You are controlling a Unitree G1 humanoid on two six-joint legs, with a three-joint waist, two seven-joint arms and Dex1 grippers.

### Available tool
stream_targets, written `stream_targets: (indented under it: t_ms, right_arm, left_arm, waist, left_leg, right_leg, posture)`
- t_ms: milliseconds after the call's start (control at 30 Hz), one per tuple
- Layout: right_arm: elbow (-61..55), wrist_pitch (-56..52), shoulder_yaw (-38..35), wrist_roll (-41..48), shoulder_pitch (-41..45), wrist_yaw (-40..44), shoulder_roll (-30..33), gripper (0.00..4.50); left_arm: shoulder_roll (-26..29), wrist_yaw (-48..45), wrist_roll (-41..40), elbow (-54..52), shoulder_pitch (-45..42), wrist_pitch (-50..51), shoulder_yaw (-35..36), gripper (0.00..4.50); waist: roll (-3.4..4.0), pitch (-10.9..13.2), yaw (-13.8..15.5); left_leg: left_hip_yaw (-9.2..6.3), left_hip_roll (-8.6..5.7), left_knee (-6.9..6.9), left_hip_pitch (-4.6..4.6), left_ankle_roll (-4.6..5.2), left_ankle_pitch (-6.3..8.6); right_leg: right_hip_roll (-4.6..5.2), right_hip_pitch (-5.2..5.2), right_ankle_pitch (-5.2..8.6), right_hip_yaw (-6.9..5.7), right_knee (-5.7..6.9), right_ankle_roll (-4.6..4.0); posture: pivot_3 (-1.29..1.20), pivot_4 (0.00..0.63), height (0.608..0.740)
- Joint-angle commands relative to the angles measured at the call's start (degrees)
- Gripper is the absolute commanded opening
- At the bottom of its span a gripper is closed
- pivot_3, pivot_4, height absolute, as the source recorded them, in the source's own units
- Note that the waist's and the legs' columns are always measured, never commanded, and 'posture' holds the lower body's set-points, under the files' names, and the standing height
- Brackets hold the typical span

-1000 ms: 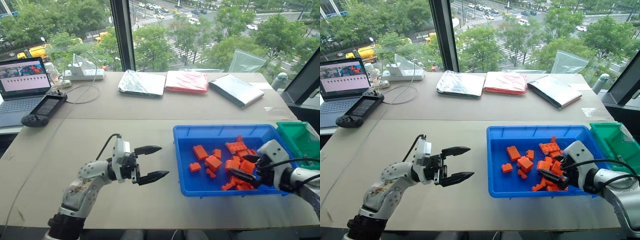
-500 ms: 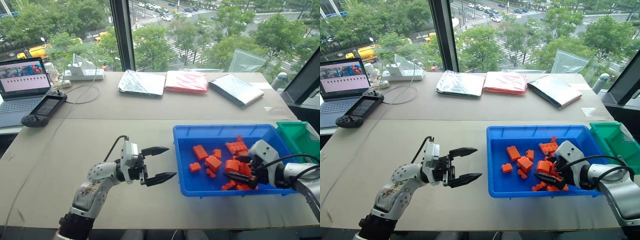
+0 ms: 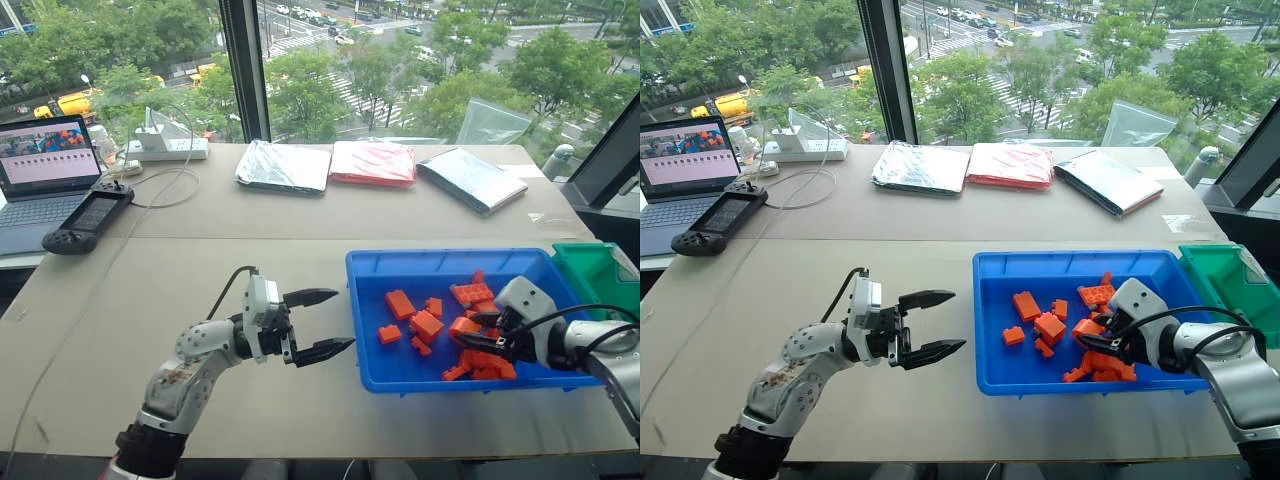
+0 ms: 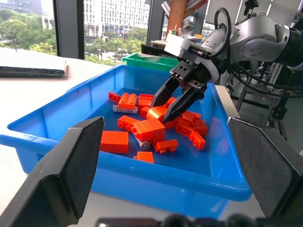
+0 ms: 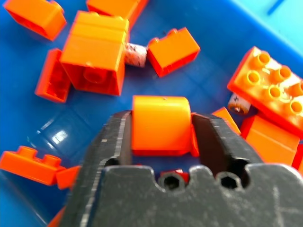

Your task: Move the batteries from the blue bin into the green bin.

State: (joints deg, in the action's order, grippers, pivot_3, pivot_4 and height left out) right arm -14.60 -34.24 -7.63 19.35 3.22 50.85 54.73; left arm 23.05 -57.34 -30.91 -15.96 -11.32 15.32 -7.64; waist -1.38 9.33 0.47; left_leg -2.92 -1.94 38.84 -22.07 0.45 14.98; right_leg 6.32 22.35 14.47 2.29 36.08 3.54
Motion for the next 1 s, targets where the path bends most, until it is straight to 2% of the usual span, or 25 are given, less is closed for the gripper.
stream_targets:
  t_ms: [33, 233, 333, 633, 700, 733, 900, 933, 1000]
  right_arm:
    - [-2.1, -0.7, -2.8, 0.6, -0.3, -0.6, 0.2, 1.44]
    - [-5.1, -7.1, -16.8, 5.0, -0.5, -3.5, 1.1, 1.44]
    - [-4.2, -9.6, -20.6, 2.7, -1.2, -6.5, 2.5, 1.44]
    - [-1.7, -13.4, -18.1, -4.7, -5.3, -15.0, 2.8, 1.44]
    - [-1.9, -13.3, -18.3, -5.2, -6.1, -15.3, 2.5, 2.44]
    - [-2.2, -13.3, -18.6, -5.1, -6.4, -15.2, 2.4, 2.55]
    - [-4.1, -13.6, -19.9, -4.9, -7.0, -14.5, 3.0, 4.25]
    - [-4.9, -13.7, -20.1, -4.5, -7.0, -14.1, 3.1, 4.40]
    - [-6.8, -14.7, -20.7, -2.6, -6.7, -12.7, 3.0, 4.40]
  left_arm:
    - [0.5, 0.5, -1.1, -2.4, -0.6, 0.7, 1.0, 4.50]
    - [1.3, 1.2, -1.4, -3.0, -0.5, 1.6, 1.4, 4.50]
    - [1.5, 1.6, -1.3, -3.3, -0.3, 1.9, 1.4, 4.50]
    - [1.5, 2.8, -1.4, -4.0, -0.2, 2.7, 0.9, 4.50]
    - [1.6, 2.7, -1.4, -3.8, -0.2, 2.7, 0.9, 4.50]
    - [1.6, 2.7, -1.3, -3.7, -0.3, 2.7, 0.9, 4.50]
    - [1.5, 2.8, -1.0, -2.9, -0.7, 2.4, 0.9, 4.50]
    - [1.4, 2.8, -1.0, -2.9, -0.7, 2.5, 0.8, 4.50]
    - [1.4, 2.9, -1.0, -2.9, -0.7, 2.6, 0.8, 4.50]
  waist:
    - [0.00, 0.0, 0.0]
    - [0.04, 0.0, 0.1]
    - [0.04, 0.0, 0.2]
    - [0.07, 0.0, 0.0]
    - [0.10, 0.0, 0.1]
    - [0.10, 0.0, 0.1]
    - [0.11, 0.0, 0.0]
    - [0.11, 0.0, 0.0]
    - [0.11, 0.0, 0.0]
  left_leg:
    - [0.00, 0.00, 0.00, 0.00, 0.00, 0.00]
    - [0.00, -0.02, 0.00, -0.04, 0.00, 0.00]
    - [0.00, -0.02, 0.00, -0.02, 0.00, 0.00]
    - [0.04, -0.01, 0.00, -0.03, 0.00, 0.00]
    - [0.04, -0.02, -0.01, -0.03, 0.00, 0.00]
    - [0.04, -0.02, -0.01, -0.03, 0.00, 0.00]
    - [0.05, -0.01, -0.01, -0.02, 0.00, 0.00]
    - [0.04, -0.01, -0.01, -0.02, 0.00, 0.00]
    - [0.04, 0.00, -0.01, -0.02, 0.00, 0.00]
  right_leg:
    - [0.00, 0.00, 0.00, 0.00, 0.00, 0.00]
    - [0.02, 0.02, 0.00, 0.00, 0.01, 0.00]
    - [0.02, 0.01, 0.00, 0.00, 0.01, 0.00]
    - [0.02, 0.01, 0.00, 0.02, 0.00, 0.00]
    - [0.02, 0.02, 0.00, 0.02, 0.00, 0.00]
    - [0.02, 0.02, 0.00, 0.02, 0.01, 0.00]
    - [0.02, 0.01, 0.00, 0.03, 0.00, 0.00]
    - [0.01, 0.01, 0.00, 0.02, 0.00, 0.00]
    - [0.01, 0.01, 0.00, 0.02, 0.00, 0.00]
  posture:
    - [0.00, 0.150, 0.740]
    - [0.00, 0.150, 0.740]
    - [0.00, 0.150, 0.740]
    - [0.00, 0.150, 0.740]
    - [0.00, 0.150, 0.740]
    - [0.00, 0.150, 0.740]
    - [0.00, 0.150, 0.740]
    - [0.00, 0.150, 0.740]
    - [0.00, 0.150, 0.740]
